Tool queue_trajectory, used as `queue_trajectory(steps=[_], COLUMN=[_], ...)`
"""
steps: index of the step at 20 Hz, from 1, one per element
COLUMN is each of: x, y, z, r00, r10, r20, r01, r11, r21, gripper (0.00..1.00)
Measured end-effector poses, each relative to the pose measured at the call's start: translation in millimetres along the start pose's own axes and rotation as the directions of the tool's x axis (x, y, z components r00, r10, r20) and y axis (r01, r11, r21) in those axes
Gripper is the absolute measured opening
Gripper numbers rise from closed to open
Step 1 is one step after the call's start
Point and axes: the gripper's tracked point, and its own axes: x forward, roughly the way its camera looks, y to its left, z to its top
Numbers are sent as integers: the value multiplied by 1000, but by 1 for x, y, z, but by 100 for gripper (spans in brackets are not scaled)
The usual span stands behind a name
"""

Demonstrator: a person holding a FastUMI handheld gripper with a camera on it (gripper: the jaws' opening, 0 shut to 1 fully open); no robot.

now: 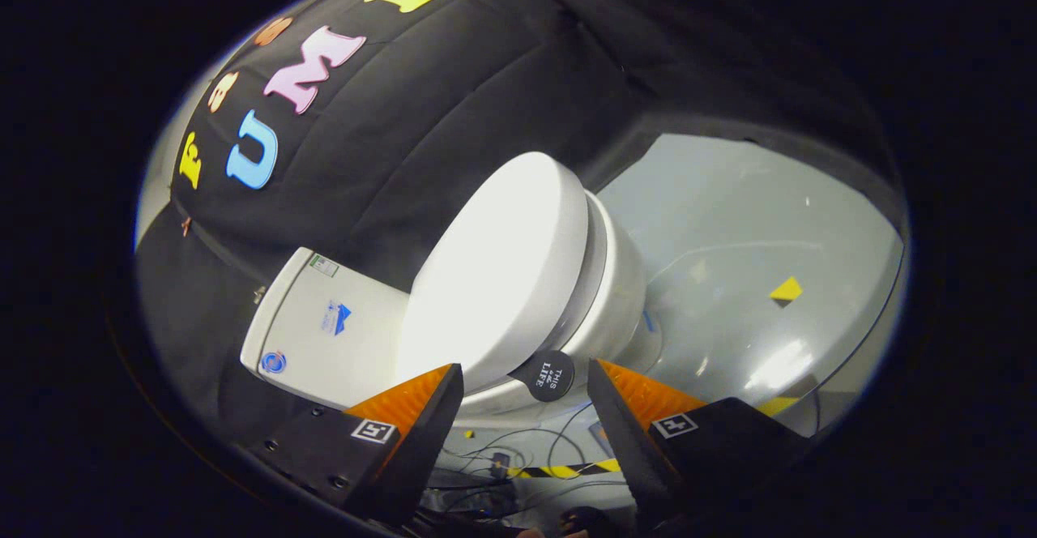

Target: Open the toilet lid.

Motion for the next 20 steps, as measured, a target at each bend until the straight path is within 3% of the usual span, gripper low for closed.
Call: queue_trajectory(steps=[6, 10, 12, 14, 16, 20], x=[26, 33, 34, 53, 45, 39], y=[-16, -8, -5, -15, -18, -8], z=[0, -3, -6, -20, -12, -4], r00=[998, 994, 990, 992, 992, 995], r10=[25, 80, 103, 63, 47, 6], r20=[-49, -75, -99, -113, -115, -103], r01=[-18, -64, -81, -38, -20, 14], r11=[988, 978, 976, 977, 975, 980], r21=[151, 199, 203, 212, 221, 197], gripper=[97, 75, 52, 52, 20, 20])
